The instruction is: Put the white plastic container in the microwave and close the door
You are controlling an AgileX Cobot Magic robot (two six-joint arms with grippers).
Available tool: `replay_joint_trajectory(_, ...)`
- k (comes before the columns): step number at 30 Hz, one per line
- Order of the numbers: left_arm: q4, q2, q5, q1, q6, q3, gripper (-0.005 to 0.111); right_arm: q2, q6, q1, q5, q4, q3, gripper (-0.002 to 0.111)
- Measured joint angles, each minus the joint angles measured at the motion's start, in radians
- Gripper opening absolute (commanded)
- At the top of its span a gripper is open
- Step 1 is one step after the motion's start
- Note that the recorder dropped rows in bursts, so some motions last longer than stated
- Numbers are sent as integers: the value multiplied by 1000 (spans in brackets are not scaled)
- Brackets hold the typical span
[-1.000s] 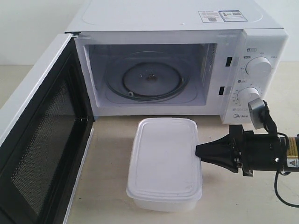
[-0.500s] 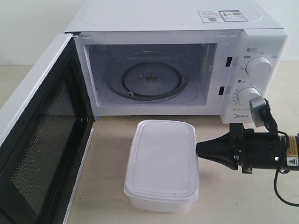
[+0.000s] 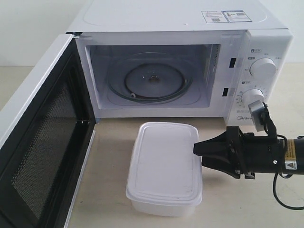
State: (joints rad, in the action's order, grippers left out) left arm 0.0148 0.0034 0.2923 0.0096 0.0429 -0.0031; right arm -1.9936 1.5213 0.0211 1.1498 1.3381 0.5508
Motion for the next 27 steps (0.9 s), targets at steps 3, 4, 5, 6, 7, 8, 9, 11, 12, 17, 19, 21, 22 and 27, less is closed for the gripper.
replay_joint_trajectory(3,0,0,0,0,0,0,4,0,0,-6,-6,-10,0,49)
replay_joint_trajectory(4,0,0,0,0,0,0,4,0,0,-13,-10,-12,0,49)
replay_joint_trajectory(5,0,0,0,0,0,0,4,0,0,-20,-17,-14,0,49)
replay_joint_trajectory(6,0,0,0,0,0,0,4,0,0,-24,-22,-14,0,49)
replay_joint_trajectory(7,0,0,0,0,0,0,4,0,0,-29,-22,-16,0,49)
replay_joint_trajectory(8,0,0,0,0,0,0,4,0,-2,-31,-22,-20,0,49)
replay_joint_trajectory(9,0,0,0,0,0,0,4,0,-2,-31,-22,-24,0,48)
replay_joint_trajectory(11,0,0,0,0,0,0,4,0,-2,-31,-23,-37,0,41)
replay_joint_trajectory(12,0,0,0,0,0,0,4,0,-2,-31,-23,-37,0,36)
replay_joint_trajectory(17,0,0,0,0,0,0,4,0,-2,-31,-23,-34,0,42)
replay_joint_trajectory(19,0,0,0,0,0,0,4,0,-2,-31,-23,-33,0,42)
replay_joint_trajectory(21,0,0,0,0,0,0,4,0,-2,-34,-23,-33,0,42)
replay_joint_trajectory(22,0,0,0,0,0,0,4,0,-2,-36,-23,-33,0,42)
replay_joint_trajectory(27,0,0,0,0,0,0,4,0,-6,-61,-33,-37,0,42)
